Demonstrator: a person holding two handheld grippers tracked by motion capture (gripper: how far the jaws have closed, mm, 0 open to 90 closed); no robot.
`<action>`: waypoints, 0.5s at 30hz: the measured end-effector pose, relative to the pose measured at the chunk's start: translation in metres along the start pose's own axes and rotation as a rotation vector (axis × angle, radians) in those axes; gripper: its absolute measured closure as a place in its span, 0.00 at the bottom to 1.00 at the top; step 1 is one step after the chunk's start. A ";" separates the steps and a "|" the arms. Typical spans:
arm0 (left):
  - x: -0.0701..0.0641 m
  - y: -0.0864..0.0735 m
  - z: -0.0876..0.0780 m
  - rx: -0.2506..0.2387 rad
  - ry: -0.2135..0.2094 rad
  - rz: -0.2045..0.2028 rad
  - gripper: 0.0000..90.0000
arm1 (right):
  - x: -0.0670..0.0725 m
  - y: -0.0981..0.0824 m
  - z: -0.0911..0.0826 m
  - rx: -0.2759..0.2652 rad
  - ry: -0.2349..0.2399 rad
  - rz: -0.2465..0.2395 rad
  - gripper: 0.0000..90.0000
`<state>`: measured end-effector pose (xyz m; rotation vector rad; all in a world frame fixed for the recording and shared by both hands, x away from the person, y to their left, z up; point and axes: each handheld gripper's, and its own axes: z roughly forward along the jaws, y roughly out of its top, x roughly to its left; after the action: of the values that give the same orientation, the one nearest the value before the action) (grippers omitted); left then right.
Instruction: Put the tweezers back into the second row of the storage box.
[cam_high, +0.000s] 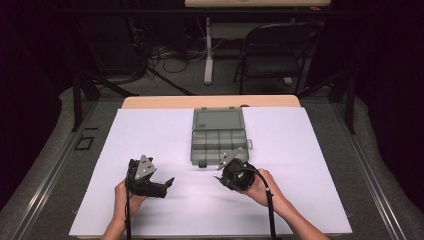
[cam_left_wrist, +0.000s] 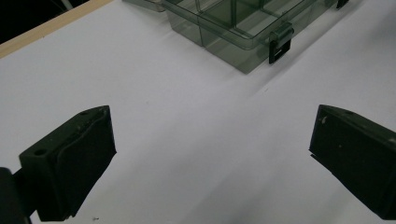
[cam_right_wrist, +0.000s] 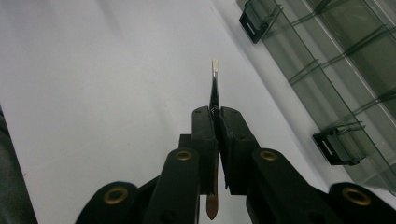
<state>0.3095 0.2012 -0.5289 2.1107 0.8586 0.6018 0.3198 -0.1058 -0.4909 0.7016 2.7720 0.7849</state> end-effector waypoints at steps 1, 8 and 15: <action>0.000 0.000 0.000 -0.003 0.001 -0.001 0.00 | 0.000 0.000 0.000 0.001 -0.002 0.001 0.95; 0.000 0.000 0.001 -0.001 -0.001 0.003 0.00 | -0.004 0.001 -0.002 -0.004 -0.011 0.009 0.95; -0.001 0.000 0.001 0.001 -0.001 0.009 0.00 | -0.010 0.002 -0.003 -0.006 -0.022 0.004 0.95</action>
<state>0.3093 0.2003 -0.5296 2.1166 0.8487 0.6047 0.3283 -0.1107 -0.4872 0.7103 2.7487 0.7808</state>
